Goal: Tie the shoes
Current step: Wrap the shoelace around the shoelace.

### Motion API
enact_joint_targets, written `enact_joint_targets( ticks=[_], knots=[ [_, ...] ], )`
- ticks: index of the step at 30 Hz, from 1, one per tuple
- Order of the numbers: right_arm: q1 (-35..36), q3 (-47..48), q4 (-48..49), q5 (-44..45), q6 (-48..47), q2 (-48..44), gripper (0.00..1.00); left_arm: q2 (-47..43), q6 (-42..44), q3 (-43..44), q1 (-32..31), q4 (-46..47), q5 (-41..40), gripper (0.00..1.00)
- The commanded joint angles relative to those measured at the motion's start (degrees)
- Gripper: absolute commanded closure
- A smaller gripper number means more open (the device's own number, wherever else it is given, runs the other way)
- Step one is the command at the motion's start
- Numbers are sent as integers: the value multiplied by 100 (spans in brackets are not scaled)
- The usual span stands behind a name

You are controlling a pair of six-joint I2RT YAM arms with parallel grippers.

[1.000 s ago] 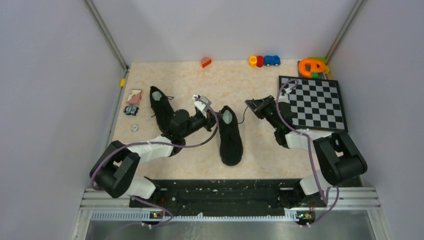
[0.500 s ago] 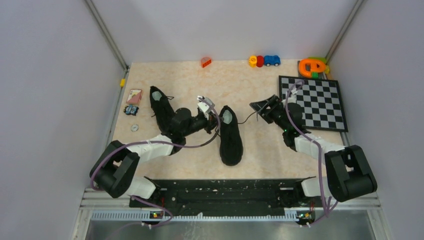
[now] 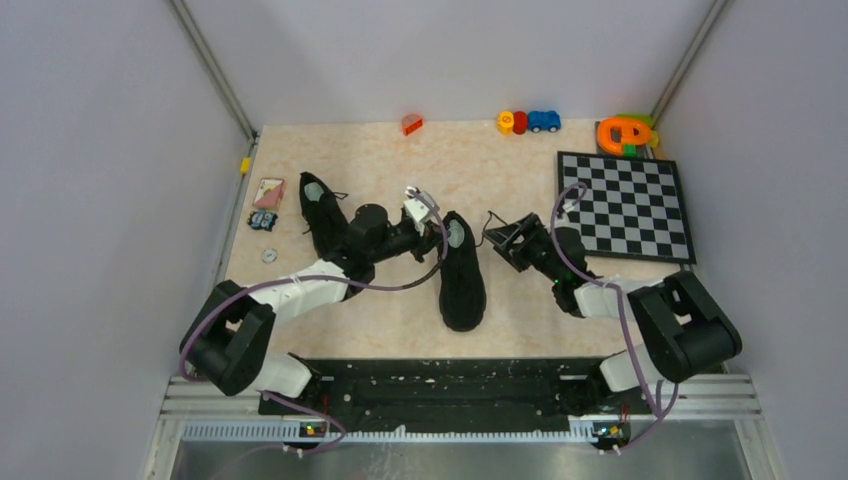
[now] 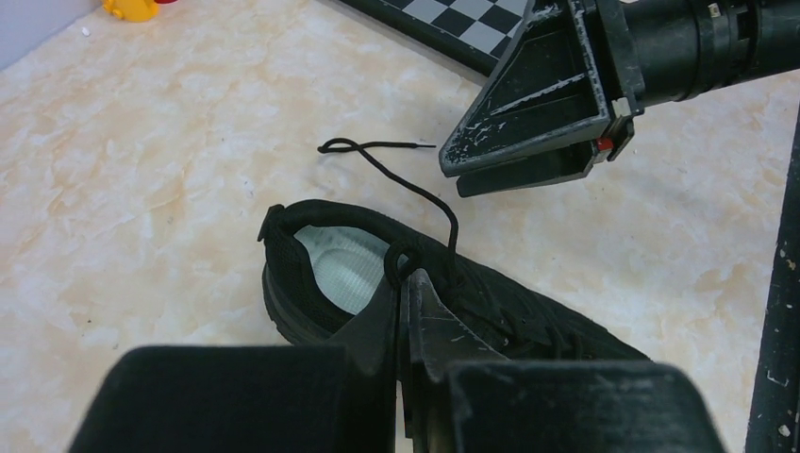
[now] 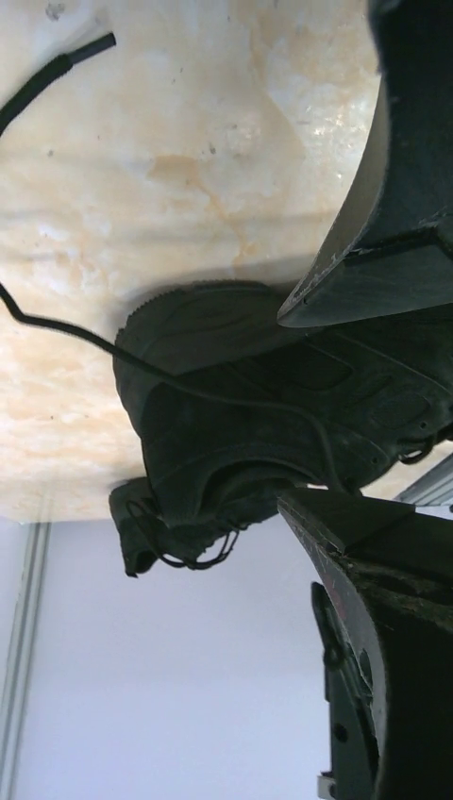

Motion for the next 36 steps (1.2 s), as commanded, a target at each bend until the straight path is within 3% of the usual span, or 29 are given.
enact_joint_targets(
  ticks=[1,11,18,24,30,36],
  knots=[
    [49,302,645,117,272,458,35,13,415,289,31,-272,145,100],
    [21,682,1549,131,482,1480,42,-18,1127,479,31,-733,398,100],
    [-93,842,2876,-384,810,2231,69,-88,1659,665,31,-1289,318,100],
    [-186,736,3395,-497,624,2087,92,-51,1857,721,34,-1438,327,100],
    [-342,665,3112,-898,8,1530,93,147,2101,1112,31,-1819,441,100],
    [-392,1134,2429,-1727,-600,1214,74,350,2678,1578,17,-2452,826,100]
  ],
)
